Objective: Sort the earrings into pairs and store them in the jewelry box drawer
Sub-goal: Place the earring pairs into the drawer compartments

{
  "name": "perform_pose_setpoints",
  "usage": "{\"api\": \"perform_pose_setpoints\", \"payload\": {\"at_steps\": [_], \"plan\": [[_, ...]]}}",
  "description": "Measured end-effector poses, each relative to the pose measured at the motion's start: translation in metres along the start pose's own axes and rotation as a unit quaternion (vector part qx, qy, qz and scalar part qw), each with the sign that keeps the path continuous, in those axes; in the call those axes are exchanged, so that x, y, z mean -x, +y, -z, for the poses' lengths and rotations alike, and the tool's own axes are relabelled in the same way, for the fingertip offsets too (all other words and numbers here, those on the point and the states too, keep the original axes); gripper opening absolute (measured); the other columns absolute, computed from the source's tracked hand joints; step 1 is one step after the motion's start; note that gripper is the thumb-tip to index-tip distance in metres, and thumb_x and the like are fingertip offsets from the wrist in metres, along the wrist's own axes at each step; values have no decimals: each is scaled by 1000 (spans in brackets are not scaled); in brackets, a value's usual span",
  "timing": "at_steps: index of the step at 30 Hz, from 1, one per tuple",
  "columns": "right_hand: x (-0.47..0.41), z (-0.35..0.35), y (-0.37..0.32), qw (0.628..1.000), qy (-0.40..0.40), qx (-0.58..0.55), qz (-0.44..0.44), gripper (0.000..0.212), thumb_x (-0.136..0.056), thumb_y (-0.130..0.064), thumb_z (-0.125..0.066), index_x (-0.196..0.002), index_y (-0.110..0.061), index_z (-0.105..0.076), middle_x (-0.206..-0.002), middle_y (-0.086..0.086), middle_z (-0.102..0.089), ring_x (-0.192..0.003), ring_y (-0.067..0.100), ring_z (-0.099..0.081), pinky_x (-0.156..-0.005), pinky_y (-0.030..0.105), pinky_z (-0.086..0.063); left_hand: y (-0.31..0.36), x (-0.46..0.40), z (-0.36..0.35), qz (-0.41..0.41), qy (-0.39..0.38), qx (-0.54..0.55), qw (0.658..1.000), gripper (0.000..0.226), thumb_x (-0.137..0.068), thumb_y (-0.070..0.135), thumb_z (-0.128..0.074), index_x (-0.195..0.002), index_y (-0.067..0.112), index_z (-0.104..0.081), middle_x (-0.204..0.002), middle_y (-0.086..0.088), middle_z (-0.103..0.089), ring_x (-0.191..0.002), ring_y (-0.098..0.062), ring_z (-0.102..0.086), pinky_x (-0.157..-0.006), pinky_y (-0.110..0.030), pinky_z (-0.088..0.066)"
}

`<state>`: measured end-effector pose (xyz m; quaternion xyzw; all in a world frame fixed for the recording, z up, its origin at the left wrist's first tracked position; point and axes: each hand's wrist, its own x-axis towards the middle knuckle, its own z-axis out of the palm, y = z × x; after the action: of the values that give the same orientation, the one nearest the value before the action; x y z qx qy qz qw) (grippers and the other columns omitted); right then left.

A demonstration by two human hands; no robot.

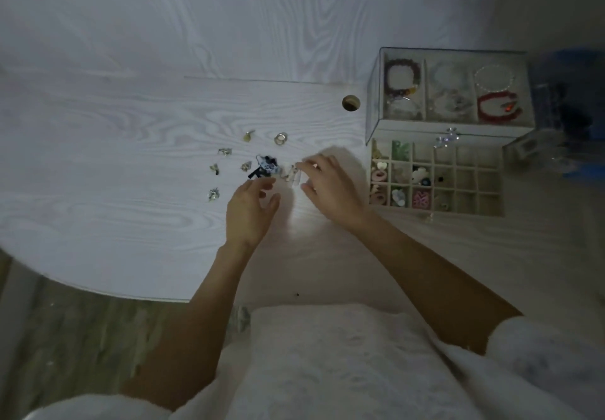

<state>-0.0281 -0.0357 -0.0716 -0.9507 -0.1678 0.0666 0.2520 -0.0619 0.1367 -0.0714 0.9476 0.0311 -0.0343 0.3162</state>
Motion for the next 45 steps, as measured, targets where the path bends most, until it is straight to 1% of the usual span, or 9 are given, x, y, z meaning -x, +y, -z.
{"api": "perform_pose_setpoints", "payload": {"at_steps": [3,7,12,17,25,31,35,39,45], "plan": [[-19,-10,-7,999,2,-17,-31,38,-89,-12,-56,-127,-12,-52,-125,9,-51,-113,27,-43,-91,37,-44,7,-14,-13,-25,-15,9,1000,33,-84,17,-64,-116,11,-59,-109,-8,-62,-87,-19,-59,-73,-24,-41],[-23,-15,-7,998,23,-18,-61,28,-90,-15,-53,-118,-12,-58,-116,9,-56,-107,26,-48,-80,40,-49,15,-31,-27,-49,-23,8,999,29,-86,13,-60,-114,9,-61,-106,-13,-61,-89,-27,-60,-74,-31,-45],[-19,-13,2,994,22,-27,-103,25,-84,0,-54,-108,-5,-60,-113,13,-55,-101,29,-53,-79,41,-51,11,-32,-32,-72,-20,-1,997,22,-86,7,-58,-106,9,-66,-101,-13,-64,-83,-27,-63,-73,-33,-49],[14,-6,11,997,2,0,-78,5,-85,-5,-57,-87,-1,-60,-100,15,-53,-79,31,-56,-67,42,-51,14,-19,-33,-88,-40,-47,994,24,-82,2,-57,-103,6,-65,-95,-16,-63,-81,-30,-60,-67,-34,-46],[63,-10,15,999,19,-11,-33,9,-80,1,-57,-75,-2,-51,-81,17,-50,-54,32,-47,-47,45,-46,25,2,-42,-146,-32,-131,980,6,-83,12,-63,-87,10,-66,-78,-10,-64,-85,-32,-54,-53,-32,-43],[81,19,29,981,82,-143,-102,13,-78,-8,-69,-78,-7,-56,-80,9,-60,-71,21,-56,-64,34,-47,44,6,-53,-178,-83,-82,977,9,-81,8,-63,-90,7,-65,-86,-13,-63,-75,-31,-59,-59,-33,-46],[82,58,58,916,209,-254,-229,5,-81,-10,-68,-84,-9,-64,-83,4,-67,-75,12,-59,-69,17,-47,76,-7,-64,-125,-82,29,988,9,-84,11,-63,-92,11,-65,-92,-8,-63,-74,-20,-62,-67,-29,-51],[71,82,91,871,254,-287,-309,8,-84,-9,-65,-91,-7,-62,-87,1,-62,-79,10,-56,-67,1,-41,131,-30,-80,-138,-79,85,984,9,-84,14,-64,-92,11,-66,-89,-9,-64,-72,-21,-63,-65,-27,-49],[55,91,110,856,268,-260,-358,18,-82,-11,-66,-99,-4,-66,-95,6,-67,-86,16,-60,-75,21,-44,186,-52,-105,-125,-82,109,983,16,-83,11,-63,-98,10,-68,-93,-8,-72,-83,-22,-65,-71,-23,-46]]}}
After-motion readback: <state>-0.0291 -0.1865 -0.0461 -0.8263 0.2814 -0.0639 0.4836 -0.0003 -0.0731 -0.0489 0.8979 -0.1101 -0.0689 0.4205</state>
